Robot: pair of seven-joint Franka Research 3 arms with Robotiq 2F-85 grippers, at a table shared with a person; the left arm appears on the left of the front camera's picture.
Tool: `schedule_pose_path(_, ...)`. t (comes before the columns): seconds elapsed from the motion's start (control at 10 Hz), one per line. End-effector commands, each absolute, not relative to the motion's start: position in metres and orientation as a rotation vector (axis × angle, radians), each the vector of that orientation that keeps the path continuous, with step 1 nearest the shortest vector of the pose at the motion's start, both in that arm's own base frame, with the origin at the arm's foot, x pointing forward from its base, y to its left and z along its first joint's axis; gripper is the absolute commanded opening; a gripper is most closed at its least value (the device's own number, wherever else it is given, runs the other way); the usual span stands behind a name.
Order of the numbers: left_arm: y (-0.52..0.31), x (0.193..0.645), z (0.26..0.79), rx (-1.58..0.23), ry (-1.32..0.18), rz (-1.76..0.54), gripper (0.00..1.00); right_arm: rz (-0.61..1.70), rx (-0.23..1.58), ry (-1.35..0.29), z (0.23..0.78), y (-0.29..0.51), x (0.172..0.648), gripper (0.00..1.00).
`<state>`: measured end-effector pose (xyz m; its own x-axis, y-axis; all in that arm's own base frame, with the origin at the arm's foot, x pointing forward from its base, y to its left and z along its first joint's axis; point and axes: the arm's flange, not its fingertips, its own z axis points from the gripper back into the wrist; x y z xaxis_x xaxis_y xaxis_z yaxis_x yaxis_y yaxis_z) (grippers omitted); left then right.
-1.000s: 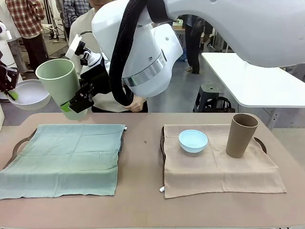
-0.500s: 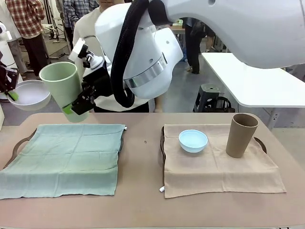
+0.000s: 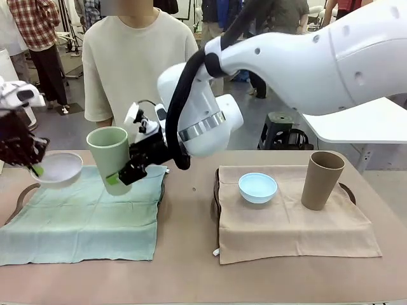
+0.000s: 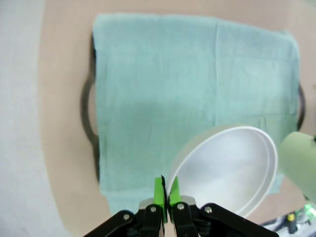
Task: Set up a tray with a mat and arrange the tableware.
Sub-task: Place the Picnic Bowl and Reusable plastic cup back onto the Handle tray in front of the human's position.
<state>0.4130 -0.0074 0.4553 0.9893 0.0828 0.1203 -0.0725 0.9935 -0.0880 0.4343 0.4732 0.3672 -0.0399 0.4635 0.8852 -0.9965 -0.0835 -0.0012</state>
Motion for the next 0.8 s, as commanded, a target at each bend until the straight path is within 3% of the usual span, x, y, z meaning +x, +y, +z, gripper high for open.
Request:
schedule_pose_path(0.0,-0.012,0.42,0.432,-0.121,-0.118,0.048,0.04,1.46,0.934,-0.837,0.345,0.476,0.435,0.82)
schedule_pose_path(0.7,-0.013,0.425,0.418,-0.124,-0.101,0.086,0.04,1.48,0.907,-0.783,0.332,0.477,0.439,0.82)
